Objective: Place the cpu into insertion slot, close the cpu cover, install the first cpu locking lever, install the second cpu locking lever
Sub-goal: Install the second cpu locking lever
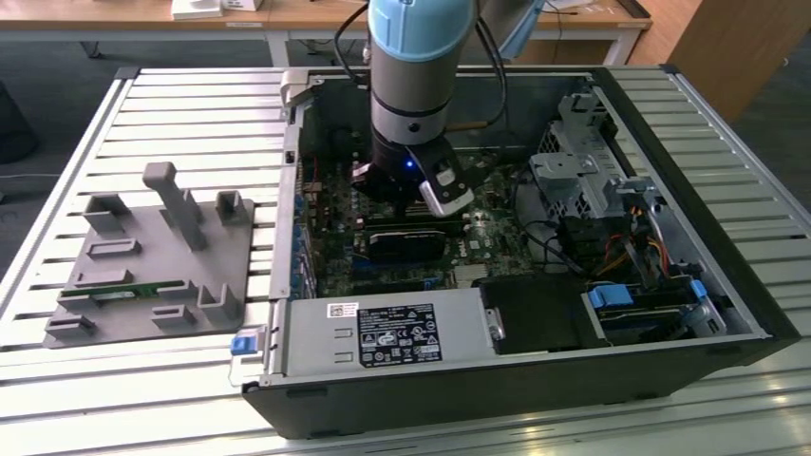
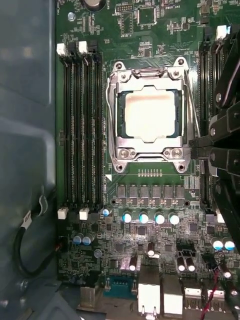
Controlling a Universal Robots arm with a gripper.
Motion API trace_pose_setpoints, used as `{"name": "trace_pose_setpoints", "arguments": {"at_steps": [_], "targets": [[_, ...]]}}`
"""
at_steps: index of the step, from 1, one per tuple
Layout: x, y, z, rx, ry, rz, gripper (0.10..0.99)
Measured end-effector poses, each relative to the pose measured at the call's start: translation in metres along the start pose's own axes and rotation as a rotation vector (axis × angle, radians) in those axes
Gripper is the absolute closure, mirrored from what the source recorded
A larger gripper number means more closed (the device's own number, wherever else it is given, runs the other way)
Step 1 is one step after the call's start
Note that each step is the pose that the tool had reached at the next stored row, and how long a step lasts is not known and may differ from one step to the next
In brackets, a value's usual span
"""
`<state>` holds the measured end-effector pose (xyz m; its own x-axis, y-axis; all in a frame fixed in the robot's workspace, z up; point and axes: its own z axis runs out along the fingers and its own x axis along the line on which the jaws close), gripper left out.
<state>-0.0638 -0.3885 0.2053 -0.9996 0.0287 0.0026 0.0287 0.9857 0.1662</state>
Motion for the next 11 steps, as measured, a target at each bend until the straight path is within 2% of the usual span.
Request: {"name": "trace_pose_setpoints", "arguments": {"at_steps": [8,11], "targets": [[0.0049,-0.0043,-0.0004,-0.014,0.0004,0.000,0.980],[0.0064,-0.0062,-0.0004,-0.026,0.0008,0.000,0.980]]}}
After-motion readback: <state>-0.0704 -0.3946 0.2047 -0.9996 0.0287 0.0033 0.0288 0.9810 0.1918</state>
